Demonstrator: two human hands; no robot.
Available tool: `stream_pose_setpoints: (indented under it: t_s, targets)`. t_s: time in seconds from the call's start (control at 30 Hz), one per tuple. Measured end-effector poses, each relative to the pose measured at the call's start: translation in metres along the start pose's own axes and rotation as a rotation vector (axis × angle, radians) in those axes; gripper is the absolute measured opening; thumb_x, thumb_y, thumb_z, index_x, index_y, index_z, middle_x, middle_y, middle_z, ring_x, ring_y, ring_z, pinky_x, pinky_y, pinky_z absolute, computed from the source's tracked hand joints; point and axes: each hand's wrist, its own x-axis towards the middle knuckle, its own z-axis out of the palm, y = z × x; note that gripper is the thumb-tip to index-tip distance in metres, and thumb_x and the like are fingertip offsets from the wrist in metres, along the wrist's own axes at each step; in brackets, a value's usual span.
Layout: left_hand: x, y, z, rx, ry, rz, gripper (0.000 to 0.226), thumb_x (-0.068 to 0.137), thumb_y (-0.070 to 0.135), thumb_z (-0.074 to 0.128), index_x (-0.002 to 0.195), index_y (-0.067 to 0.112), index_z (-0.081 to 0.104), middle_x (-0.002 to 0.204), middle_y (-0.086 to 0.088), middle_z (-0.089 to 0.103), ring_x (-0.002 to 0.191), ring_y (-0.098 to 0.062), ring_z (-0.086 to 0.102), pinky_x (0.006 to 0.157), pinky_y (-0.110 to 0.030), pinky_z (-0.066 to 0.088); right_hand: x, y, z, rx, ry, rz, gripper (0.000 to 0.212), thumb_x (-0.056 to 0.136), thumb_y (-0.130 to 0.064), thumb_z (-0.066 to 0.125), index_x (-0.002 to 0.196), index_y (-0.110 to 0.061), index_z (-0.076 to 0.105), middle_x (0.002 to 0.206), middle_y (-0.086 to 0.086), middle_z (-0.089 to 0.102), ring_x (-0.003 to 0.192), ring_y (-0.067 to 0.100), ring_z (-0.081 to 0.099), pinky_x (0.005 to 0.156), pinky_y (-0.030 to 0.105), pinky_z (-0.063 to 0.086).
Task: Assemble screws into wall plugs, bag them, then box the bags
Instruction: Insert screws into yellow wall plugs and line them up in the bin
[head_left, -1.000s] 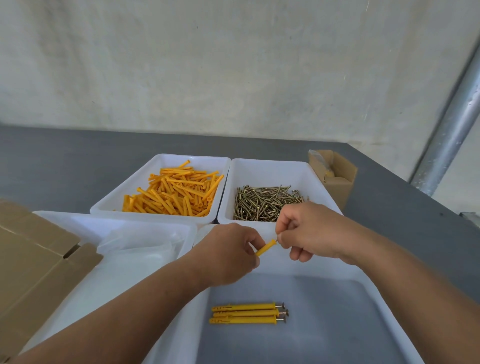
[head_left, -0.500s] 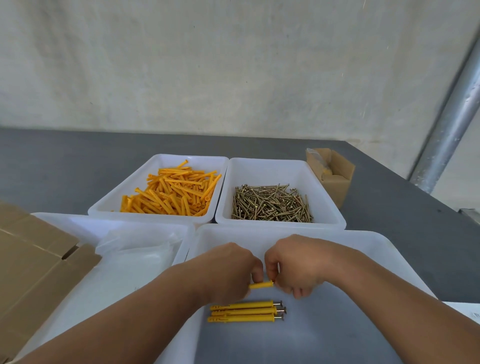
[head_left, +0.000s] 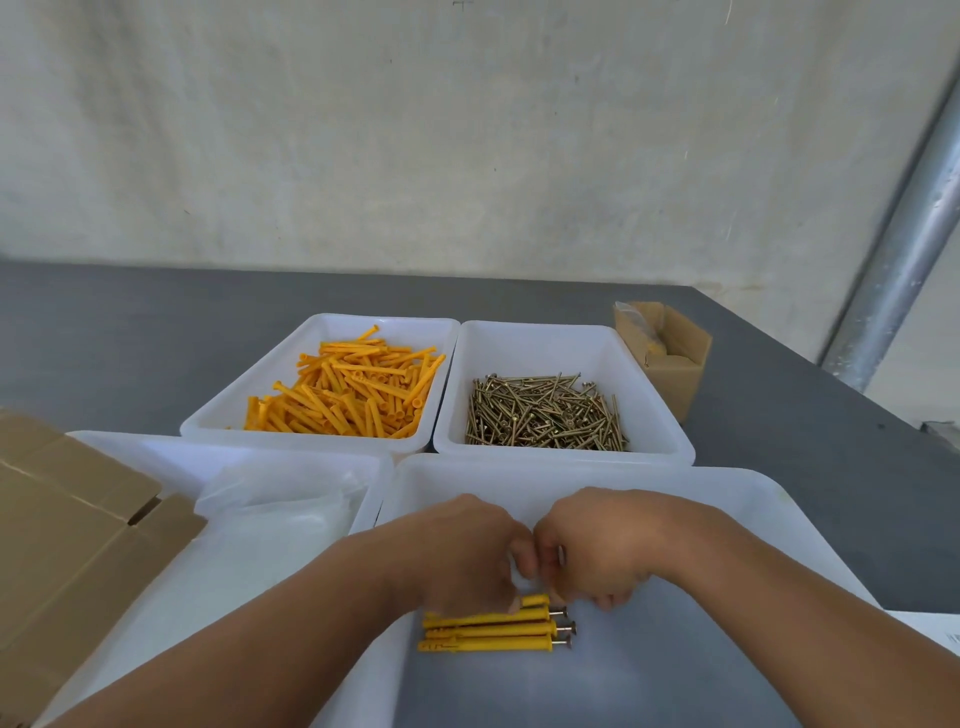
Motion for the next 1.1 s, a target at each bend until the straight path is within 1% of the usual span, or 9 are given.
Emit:
stream_pose_setpoints:
  t_s: [0.1, 0.2, 0.37, 0.5, 0.77, 0.87, 0.93, 1.0, 1.1]
  targets:
    - [0.000, -0.002, -0.004, -0.080, 0.202, 0.041, 0.023, 0.089, 0.026, 0.063, 0.111, 0.029, 0.070, 0.096, 0.007, 0.071, 0.081, 0.004, 0.054, 0.068, -0.001, 0.035, -0.012, 0.005, -0.013, 0.116, 0.156, -0.047, 0.017, 0.092, -0.027, 0.057, 0.099, -0.018, 0.069, 0.074, -0.002, 0.069, 0.053, 0.007, 0.060, 0.041, 0.011, 0.041]
    - [0.000, -0.004, -0.014, -0.243, 0.502, -0.009, 0.016, 0.088, 0.021, 0.064, 0.099, 0.027, 0.074, 0.068, 0.015, 0.062, 0.061, 0.008, 0.052, 0.058, -0.001, 0.036, -0.017, 0.015, -0.027, 0.214, 0.501, -0.106, 0.011, 0.091, -0.031, 0.061, 0.082, -0.027, 0.067, 0.068, -0.014, 0.064, 0.053, -0.005, 0.055, 0.045, 0.009, 0.037]
    - [0.000, -0.025, -0.037, -0.289, 0.871, -0.246, 0.018, 0.089, 0.021, 0.060, 0.097, 0.029, 0.074, 0.078, 0.016, 0.067, 0.080, -0.005, 0.064, 0.066, -0.012, 0.044, 0.002, 0.034, -0.028, 0.332, 0.850, 0.017, 0.018, 0.096, -0.027, 0.053, 0.080, -0.029, 0.061, 0.085, -0.012, 0.063, 0.081, 0.007, 0.059, 0.065, 0.022, 0.046]
    - [0.006, -0.056, -0.041, -0.110, 0.770, -0.438, 0.024, 0.093, 0.033, 0.054, 0.112, 0.026, 0.067, 0.109, -0.002, 0.061, 0.105, -0.023, 0.058, 0.084, -0.031, 0.044, 0.017, 0.045, -0.022, 0.241, 0.730, 0.155, 0.046, 0.103, -0.045, 0.033, 0.065, -0.023, 0.043, 0.074, -0.002, 0.047, 0.068, 0.012, 0.046, 0.057, 0.029, 0.033]
    - [0.017, -0.090, -0.036, 0.016, 0.511, -0.564, 0.046, 0.098, 0.054, 0.025, 0.108, 0.031, 0.063, 0.112, -0.007, 0.057, 0.111, -0.025, 0.049, 0.081, -0.036, 0.037, 0.029, 0.046, -0.026, 0.164, 0.542, 0.203, 0.054, 0.100, -0.060, 0.010, 0.066, -0.030, 0.038, 0.076, -0.005, 0.045, 0.084, 0.018, 0.049, 0.076, 0.036, 0.040]
    - [0.021, -0.093, -0.037, 0.094, 0.393, -0.578, 0.058, 0.096, 0.060, 0.011, 0.119, 0.035, 0.058, 0.115, -0.005, 0.057, 0.116, -0.025, 0.048, 0.082, -0.038, 0.037, 0.030, 0.044, -0.031, 0.153, 0.443, 0.232, 0.066, 0.097, -0.064, 0.004, 0.102, -0.035, 0.063, 0.116, 0.002, 0.059, 0.113, 0.024, 0.052, 0.095, 0.042, 0.041]
    - [0.022, -0.093, -0.038, 0.105, 0.367, -0.608, 0.065, 0.094, 0.064, 0.007, 0.121, 0.034, 0.058, 0.121, -0.008, 0.056, 0.120, -0.026, 0.048, 0.090, -0.042, 0.039, 0.033, 0.044, -0.033, 0.139, 0.403, 0.250, 0.070, 0.096, -0.066, 0.003, 0.137, -0.037, 0.051, 0.145, 0.002, 0.048, 0.133, 0.026, 0.043, 0.104, 0.045, 0.037]
    - [0.022, -0.093, -0.037, 0.112, 0.371, -0.632, 0.071, 0.094, 0.067, 0.007, 0.119, 0.030, 0.062, 0.123, -0.009, 0.056, 0.119, -0.028, 0.050, 0.094, -0.043, 0.040, 0.034, 0.045, -0.035, 0.139, 0.381, 0.252, 0.066, 0.096, -0.066, 0.004, 0.144, -0.041, 0.041, 0.153, 0.000, 0.040, 0.138, 0.027, 0.038, 0.106, 0.045, 0.034]
    - [0.022, -0.092, -0.036, 0.112, 0.400, -0.637, 0.075, 0.093, 0.069, 0.009, 0.108, 0.025, 0.068, 0.117, -0.007, 0.059, 0.110, -0.027, 0.054, 0.089, -0.041, 0.042, 0.036, 0.047, -0.036, 0.163, 0.378, 0.221, 0.061, 0.098, -0.061, 0.008, 0.134, -0.039, 0.053, 0.143, -0.001, 0.050, 0.127, 0.024, 0.046, 0.100, 0.041, 0.039]
